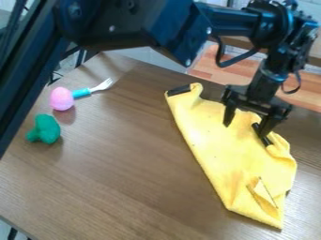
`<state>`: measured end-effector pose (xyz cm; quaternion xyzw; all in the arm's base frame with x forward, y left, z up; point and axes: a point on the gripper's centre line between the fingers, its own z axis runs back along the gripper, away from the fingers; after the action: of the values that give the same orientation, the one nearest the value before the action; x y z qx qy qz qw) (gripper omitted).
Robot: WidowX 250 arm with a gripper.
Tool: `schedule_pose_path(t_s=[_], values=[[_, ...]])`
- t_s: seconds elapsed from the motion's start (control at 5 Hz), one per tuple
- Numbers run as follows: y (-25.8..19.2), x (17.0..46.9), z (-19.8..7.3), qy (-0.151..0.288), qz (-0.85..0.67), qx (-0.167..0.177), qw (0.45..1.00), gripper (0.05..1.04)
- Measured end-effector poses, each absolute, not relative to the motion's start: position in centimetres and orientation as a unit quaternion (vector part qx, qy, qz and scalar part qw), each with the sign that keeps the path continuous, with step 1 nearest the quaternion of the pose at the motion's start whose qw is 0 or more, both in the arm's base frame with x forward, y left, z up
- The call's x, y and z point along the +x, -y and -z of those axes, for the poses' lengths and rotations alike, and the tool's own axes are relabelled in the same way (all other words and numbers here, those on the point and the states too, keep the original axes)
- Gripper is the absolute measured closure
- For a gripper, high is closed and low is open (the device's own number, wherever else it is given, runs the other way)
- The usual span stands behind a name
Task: Unfold the cloth from top right to bottom left
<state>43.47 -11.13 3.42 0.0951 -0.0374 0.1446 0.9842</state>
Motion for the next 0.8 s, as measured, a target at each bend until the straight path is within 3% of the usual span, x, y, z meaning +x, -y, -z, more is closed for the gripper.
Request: schedule_pose_path(t_s=[0.2,0.4,0.8], values=[[10.0,43.6,-3.1,0.079,-0.203,0.093,0.972,0.083],[10.8,43.6,-2.7,0.093,-0.219,0.053,0.970,0.083],[11.4,44.4,-4.2,0.110,-0.242,0.011,0.964,0.083]])
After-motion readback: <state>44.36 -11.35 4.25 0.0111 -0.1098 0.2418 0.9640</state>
